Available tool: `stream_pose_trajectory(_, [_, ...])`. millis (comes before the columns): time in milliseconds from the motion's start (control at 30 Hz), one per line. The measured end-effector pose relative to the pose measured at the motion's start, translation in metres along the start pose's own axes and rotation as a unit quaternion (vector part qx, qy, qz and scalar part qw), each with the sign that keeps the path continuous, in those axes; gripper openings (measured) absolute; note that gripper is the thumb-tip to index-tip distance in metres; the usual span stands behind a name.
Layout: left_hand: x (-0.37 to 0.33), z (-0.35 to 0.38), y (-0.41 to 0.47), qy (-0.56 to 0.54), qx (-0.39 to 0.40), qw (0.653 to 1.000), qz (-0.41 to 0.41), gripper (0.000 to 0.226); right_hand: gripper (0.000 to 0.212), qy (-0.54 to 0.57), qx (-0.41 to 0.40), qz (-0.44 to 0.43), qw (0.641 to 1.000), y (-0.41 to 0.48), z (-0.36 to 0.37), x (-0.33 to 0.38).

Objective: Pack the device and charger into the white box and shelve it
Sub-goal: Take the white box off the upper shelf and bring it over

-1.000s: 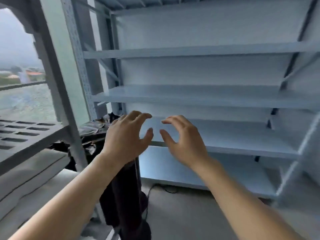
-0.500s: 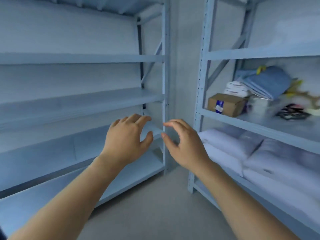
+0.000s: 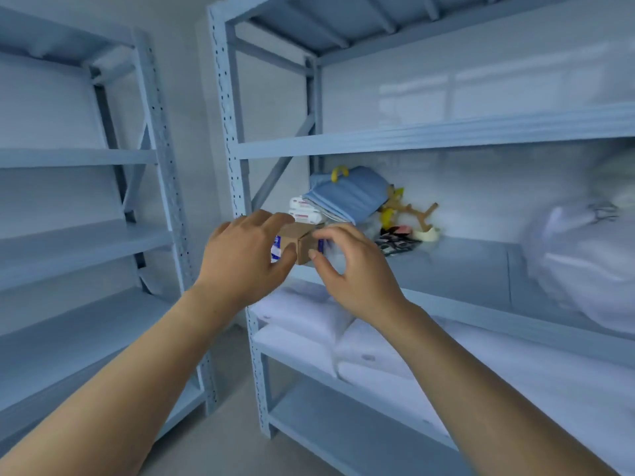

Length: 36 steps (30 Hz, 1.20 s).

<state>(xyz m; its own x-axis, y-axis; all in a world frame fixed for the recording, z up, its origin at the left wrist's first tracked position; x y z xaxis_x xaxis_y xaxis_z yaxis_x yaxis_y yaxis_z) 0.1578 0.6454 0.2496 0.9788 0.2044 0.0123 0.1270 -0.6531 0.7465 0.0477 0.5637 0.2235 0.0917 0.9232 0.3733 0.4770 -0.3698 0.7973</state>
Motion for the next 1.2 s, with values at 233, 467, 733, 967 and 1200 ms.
stream_pose_trajectory(233, [-0.093, 0.074, 0.083, -0.044, -0.009, 0.999, 0.029, 0.039, 0.023, -0.067, -0.029, 0.022, 0.997, 0.021, -0.088, -0.106])
stream_pose_trajectory(467, [-0.147, 0.124, 0.168, -0.072, -0.029, 0.995, 0.068, 0.05, 0.025, -0.112, -0.058, 0.021, 0.992, 0.069, -0.145, -0.187])
stream_pose_trajectory(733, [-0.2, 0.161, 0.265, -0.133, -0.085, 0.98, 0.12, 0.051, 0.024, -0.17, -0.108, 0.01, 0.979, 0.119, -0.208, -0.257])
stream_pose_trajectory(967, [-0.26, 0.176, 0.335, -0.171, -0.141, 0.959, 0.178, 0.048, 0.022, -0.232, -0.157, -0.002, 0.96, 0.144, -0.278, -0.294])
stream_pose_trajectory(1200, [-0.324, 0.18, 0.363, -0.199, -0.161, 0.942, 0.216, 0.045, 0.022, -0.277, -0.168, -0.006, 0.946, 0.142, -0.341, -0.306])
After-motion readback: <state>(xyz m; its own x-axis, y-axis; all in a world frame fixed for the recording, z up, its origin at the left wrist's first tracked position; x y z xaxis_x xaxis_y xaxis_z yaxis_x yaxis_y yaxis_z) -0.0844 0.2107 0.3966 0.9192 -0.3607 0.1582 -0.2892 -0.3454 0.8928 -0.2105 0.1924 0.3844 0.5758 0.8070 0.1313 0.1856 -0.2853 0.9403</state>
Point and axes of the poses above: each hand's wrist, its own y-axis towards the middle knuckle, its own z-axis out of the palm, x = y × z, the point moved 7 cm from there along y, towards the middle knuckle, and after that the axes turned 1 degree about x, right-handed, at the moved point
